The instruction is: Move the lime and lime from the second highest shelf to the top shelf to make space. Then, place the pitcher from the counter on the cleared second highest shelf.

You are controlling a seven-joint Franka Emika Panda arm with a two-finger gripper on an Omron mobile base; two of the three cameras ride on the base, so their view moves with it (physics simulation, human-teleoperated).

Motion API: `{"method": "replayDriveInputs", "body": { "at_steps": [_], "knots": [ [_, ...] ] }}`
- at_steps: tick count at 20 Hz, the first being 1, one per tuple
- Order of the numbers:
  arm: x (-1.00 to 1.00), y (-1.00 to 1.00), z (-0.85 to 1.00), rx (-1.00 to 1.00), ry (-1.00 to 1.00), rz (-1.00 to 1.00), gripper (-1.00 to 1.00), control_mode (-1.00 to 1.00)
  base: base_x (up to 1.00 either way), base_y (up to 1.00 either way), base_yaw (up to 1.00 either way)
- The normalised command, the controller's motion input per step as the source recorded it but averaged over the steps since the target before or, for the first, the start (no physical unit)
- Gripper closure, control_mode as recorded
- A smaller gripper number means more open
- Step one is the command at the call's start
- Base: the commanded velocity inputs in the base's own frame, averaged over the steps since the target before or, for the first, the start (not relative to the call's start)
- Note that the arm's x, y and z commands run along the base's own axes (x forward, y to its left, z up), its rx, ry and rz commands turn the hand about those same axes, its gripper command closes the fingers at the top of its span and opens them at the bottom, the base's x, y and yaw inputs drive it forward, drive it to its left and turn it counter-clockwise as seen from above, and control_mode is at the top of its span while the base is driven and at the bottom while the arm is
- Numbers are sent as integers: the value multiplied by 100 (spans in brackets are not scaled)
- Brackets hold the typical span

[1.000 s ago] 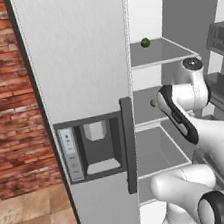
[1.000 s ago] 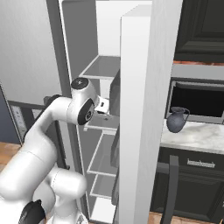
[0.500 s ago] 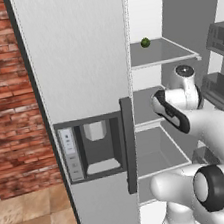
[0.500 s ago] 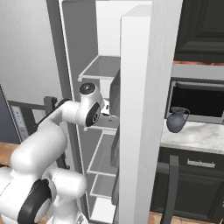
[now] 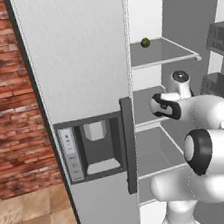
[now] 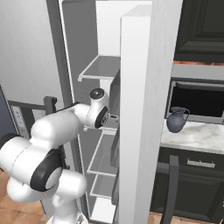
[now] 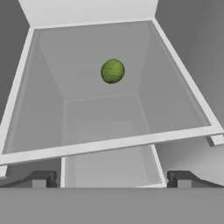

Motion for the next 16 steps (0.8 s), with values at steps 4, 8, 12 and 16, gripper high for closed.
{"method": "replayDriveInputs", "body": {
  "at_steps": [4,8,12,16],
  "knots": [
    [54,-11,-7,0,0,0,-100,-100,0,0,0],
    [53,-13,-9,1,0,0,-100,-100,0,0,0],
    [40,-8,-20,0,0,0,-100,-100,0,0,0],
    [35,-8,-27,0,0,0,-100,-100,0,0,0]
  ]
}}
